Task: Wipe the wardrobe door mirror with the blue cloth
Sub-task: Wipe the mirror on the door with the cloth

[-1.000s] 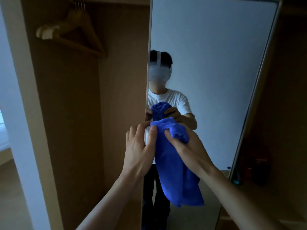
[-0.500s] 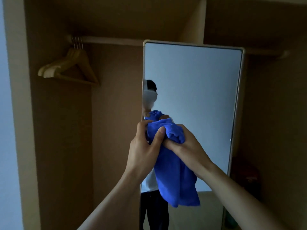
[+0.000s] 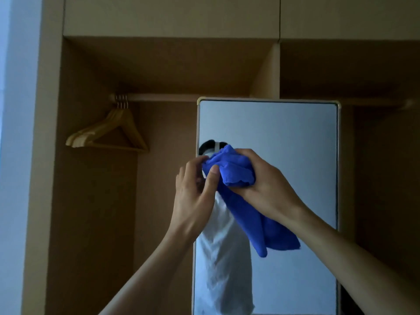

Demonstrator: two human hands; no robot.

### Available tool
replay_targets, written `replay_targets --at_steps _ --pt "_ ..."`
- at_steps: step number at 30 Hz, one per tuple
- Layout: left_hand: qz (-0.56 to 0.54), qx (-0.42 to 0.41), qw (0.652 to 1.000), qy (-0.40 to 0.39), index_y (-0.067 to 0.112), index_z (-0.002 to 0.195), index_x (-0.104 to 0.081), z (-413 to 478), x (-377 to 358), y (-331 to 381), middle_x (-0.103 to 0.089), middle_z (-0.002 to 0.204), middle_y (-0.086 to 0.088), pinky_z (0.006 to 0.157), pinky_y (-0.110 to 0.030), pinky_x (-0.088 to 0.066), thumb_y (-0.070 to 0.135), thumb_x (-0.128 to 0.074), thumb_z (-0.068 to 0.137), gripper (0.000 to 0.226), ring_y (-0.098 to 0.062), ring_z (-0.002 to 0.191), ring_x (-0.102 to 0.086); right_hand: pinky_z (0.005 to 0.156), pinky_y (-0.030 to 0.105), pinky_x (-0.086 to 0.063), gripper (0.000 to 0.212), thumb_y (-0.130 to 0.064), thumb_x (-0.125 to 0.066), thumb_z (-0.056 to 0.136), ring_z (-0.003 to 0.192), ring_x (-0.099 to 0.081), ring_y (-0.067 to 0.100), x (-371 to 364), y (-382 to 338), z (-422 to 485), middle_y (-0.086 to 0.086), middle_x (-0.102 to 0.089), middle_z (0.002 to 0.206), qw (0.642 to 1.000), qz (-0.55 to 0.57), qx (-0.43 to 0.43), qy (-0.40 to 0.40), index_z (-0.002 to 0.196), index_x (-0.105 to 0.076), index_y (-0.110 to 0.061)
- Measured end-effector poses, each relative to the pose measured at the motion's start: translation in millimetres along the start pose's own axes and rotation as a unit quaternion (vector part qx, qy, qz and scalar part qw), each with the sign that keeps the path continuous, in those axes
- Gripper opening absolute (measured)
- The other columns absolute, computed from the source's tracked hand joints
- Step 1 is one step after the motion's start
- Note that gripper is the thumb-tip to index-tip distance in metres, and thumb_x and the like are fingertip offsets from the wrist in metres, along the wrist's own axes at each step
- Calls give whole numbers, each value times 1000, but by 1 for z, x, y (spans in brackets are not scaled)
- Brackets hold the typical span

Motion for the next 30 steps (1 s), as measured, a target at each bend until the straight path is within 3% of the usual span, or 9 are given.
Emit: replay_targets --at_steps 3,7,10,13,15,17,23,27,30 --pt "39 3 999 13 36 142 -46 27 3 3 -48 137 14 112 -45 -43 59 -41 102 46 -9 132 -46 79 37 -54 52 -26 -71 85 97 -62 17 14 -23 33 -8 -63 111 981 -172 85 33 131 -49 -35" --pt "47 24 999 10 29 154 -36 51 2 4 -48 148 9 117 -45 -37 74 -34 87 80 -10 140 -41 76 37 -47 61 -25 -71 83 101 -56 24 20 -45 69 0 -59 114 933 -314 172 49 138 -44 -26" --pt "29 53 998 5 28 156 -33 70 0 1 -60 124 21 112 -40 -41 77 -33 81 90 -4 127 -53 85 45 -49 67 -19 -71 79 107 -56 30 19 -55 91 5 -59 119 898 -378 218 55 140 -44 -20" --pt "-7 79 997 13 31 151 -40 85 -1 -5 -64 102 25 83 -18 -50 79 -34 79 86 10 94 -65 89 44 -47 66 -16 -70 80 106 -55 27 18 -62 111 5 -60 119 860 -434 257 74 139 -43 -20" --pt "-32 98 994 19 44 128 -53 90 -1 -17 -68 82 27 66 -9 -52 79 -36 79 63 13 75 -64 84 40 -44 58 -15 -66 82 102 -52 25 18 -65 121 2 -59 116 839 -457 279 93 136 -45 -20" --pt "-48 123 991 17 55 106 -57 89 -5 -32 -69 73 17 74 -25 -61 79 -41 78 40 4 72 -66 80 37 -38 52 -14 -60 82 99 -50 24 18 -67 129 0 -58 113 826 -467 293 111 133 -48 -21" --pt "-97 163 982 16 41 101 -66 72 -7 -64 -64 72 6 94 -60 -56 73 -50 83 40 -23 82 -65 80 43 -44 55 -15 -59 80 100 -52 28 13 -64 136 3 -58 116 839 -446 289 120 134 -51 -23" --pt "-68 152 986 25 40 83 -64 57 -2 -64 -61 71 12 79 -47 -53 71 -44 85 37 -26 81 -66 84 49 -48 59 -17 -67 79 103 -55 33 2 -53 126 7 -60 121 859 -422 272 99 136 -53 -21" --pt "-70 164 984 -6 36 80 -62 44 -2 -69 -68 91 -9 77 -47 -46 71 -41 86 41 -30 87 -63 83 49 -49 58 -20 -67 78 102 -56 34 -12 -45 113 7 -62 118 855 -431 274 91 135 -54 -19"
Point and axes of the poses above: each hand's wrist, its own z-axis towards the middle knuckle, its own x-axis out of the back of the hand, y = z × x, the point moved 7 cm from there along z, towards the middle knuckle
